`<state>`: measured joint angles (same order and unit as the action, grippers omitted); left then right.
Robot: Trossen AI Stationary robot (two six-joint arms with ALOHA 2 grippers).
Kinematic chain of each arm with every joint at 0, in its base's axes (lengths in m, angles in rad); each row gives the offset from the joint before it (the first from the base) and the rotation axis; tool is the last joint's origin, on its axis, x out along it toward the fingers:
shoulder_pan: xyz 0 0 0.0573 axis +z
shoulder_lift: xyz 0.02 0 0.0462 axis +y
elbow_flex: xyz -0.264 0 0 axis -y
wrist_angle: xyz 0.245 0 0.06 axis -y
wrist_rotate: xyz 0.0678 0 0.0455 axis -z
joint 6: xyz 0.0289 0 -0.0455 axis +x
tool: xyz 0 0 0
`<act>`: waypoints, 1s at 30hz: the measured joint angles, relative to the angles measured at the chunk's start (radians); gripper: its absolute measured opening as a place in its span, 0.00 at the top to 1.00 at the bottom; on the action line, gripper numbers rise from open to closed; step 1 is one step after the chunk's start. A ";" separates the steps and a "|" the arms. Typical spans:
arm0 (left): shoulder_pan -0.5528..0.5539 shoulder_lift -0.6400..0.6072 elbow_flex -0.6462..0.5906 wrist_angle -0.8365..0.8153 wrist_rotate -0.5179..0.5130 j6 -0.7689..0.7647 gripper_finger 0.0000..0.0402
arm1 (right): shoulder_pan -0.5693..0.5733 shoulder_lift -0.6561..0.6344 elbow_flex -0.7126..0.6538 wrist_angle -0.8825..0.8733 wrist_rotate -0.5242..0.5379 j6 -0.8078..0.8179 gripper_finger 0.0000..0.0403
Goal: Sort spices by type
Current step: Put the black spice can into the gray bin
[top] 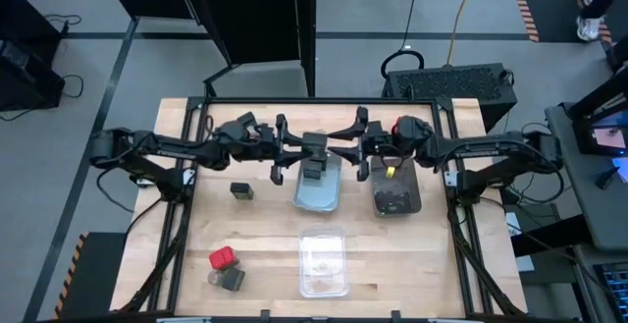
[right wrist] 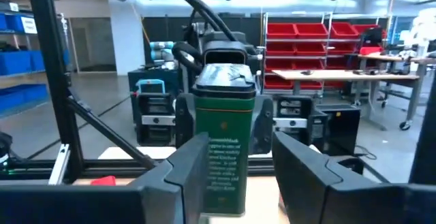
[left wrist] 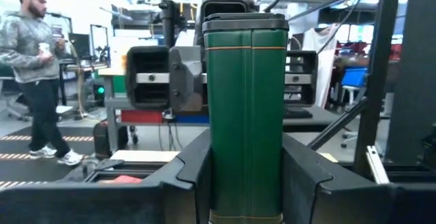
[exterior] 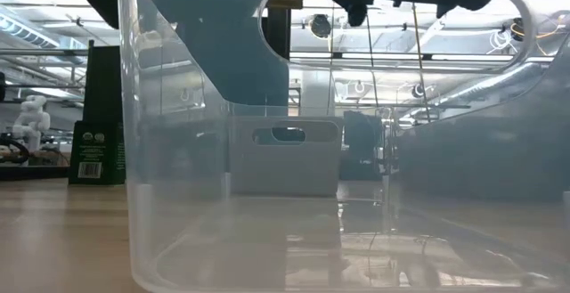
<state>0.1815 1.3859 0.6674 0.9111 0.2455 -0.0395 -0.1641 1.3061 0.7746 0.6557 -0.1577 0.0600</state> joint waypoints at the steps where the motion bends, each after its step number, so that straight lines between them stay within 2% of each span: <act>1: -0.001 0.008 0.002 0.005 0.005 0.000 0.70 | 0.003 0.004 0.004 0.000 -0.003 0.000 0.64; 16: 0.008 0.028 0.007 0.047 0.000 0.000 0.70 | 0.014 0.012 0.015 -0.007 -0.017 -0.008 0.63; 30: 0.029 0.027 0.008 0.028 -0.018 -0.001 0.70 | 0.008 0.016 0.016 -0.083 -0.032 -0.004 0.28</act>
<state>0.2104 1.4126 0.6758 0.9391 0.2276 -0.0402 -0.1562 1.3218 0.7902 0.5731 -0.1898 0.0559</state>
